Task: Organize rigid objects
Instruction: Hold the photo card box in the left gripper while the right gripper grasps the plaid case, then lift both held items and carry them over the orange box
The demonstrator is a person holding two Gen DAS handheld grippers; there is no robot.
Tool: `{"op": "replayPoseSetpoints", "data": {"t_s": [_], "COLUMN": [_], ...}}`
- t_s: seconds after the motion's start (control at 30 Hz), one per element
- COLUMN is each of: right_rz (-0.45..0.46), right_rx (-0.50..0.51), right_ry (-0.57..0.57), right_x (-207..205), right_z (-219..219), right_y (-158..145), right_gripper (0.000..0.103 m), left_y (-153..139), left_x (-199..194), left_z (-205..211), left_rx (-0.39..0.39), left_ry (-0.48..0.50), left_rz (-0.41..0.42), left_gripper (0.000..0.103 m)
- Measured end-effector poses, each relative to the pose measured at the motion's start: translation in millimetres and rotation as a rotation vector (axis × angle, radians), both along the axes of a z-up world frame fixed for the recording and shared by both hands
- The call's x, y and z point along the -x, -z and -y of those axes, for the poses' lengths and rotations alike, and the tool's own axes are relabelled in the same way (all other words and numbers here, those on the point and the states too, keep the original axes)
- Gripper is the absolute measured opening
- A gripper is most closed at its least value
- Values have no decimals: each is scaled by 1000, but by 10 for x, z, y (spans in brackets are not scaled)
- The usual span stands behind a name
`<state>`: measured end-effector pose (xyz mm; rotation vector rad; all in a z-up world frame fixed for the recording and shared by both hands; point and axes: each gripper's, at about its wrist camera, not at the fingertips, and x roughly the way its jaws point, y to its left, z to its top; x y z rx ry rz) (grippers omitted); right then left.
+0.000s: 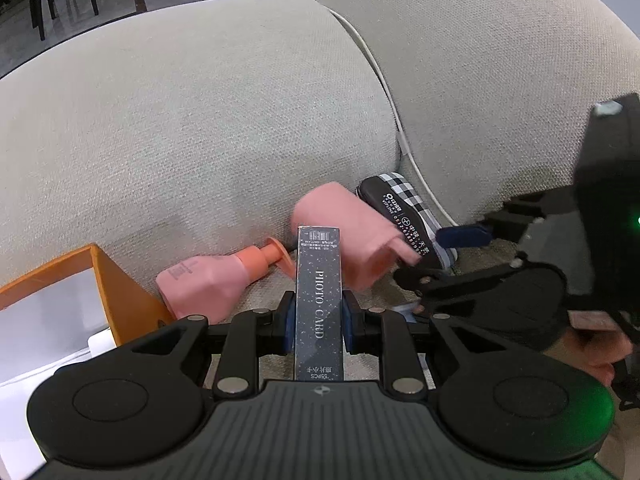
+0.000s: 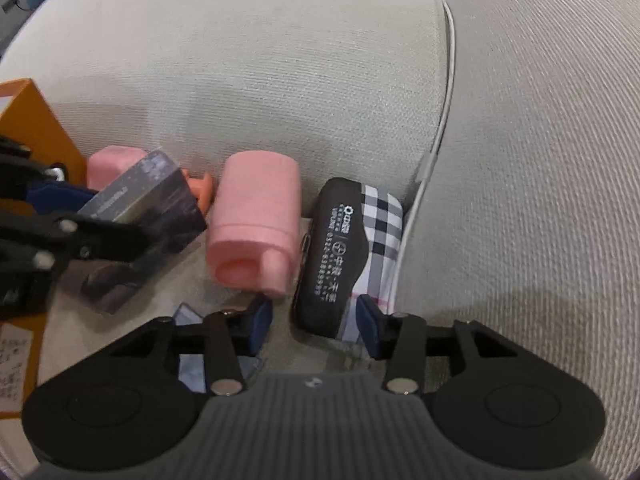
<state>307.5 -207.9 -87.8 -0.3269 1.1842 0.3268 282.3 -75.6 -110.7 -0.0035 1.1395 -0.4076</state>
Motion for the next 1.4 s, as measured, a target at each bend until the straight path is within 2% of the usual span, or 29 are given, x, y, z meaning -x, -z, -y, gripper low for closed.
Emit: {"op": "replayPoseSetpoints", "data": {"t_s": [0.13, 0.23, 0.3, 0.43, 0.57, 0.73, 0.9, 1.0, 1.2, 1.4], "right_rz": [-17, -20, -9, 20, 45, 85, 82, 118, 178, 242], "right_rx": [47, 98, 136, 160, 133, 91, -26, -52, -105, -189], "right_ry": [14, 38, 45, 92, 71, 113, 160, 163, 165, 139], "right_x": [-89, -168, -202, -251, -171, -35, 97, 219, 461, 834], "right_z": [-66, -118, -181, -228, -178, -20, 135, 161, 203, 49], "right_y": [33, 89, 138, 187, 52, -232, -501, -642, -1009, -1362], "right_gripper": [52, 49, 49, 47, 33, 14, 12, 11, 11, 12], "left_y": [-22, -34, -56, -79, -110, -140, -226, -343, -714, -1080], "left_x": [-6, -17, 18, 51, 58, 56, 115, 192, 466, 827], "left_z": [-44, -55, -50, -63, -87, -130, -166, -221, -336, -625], "left_rx": [26, 30, -1, 4, 19, 35, 49, 71, 130, 186], "left_ry": [-7, -9, -4, -1, -12, -38, -65, -81, -105, -149], "left_rz": [4, 9, 25, 21, 12, -5, 2, 16, 71, 148], "left_gripper": [25, 25, 25, 25, 25, 25, 25, 25, 25, 25]}}
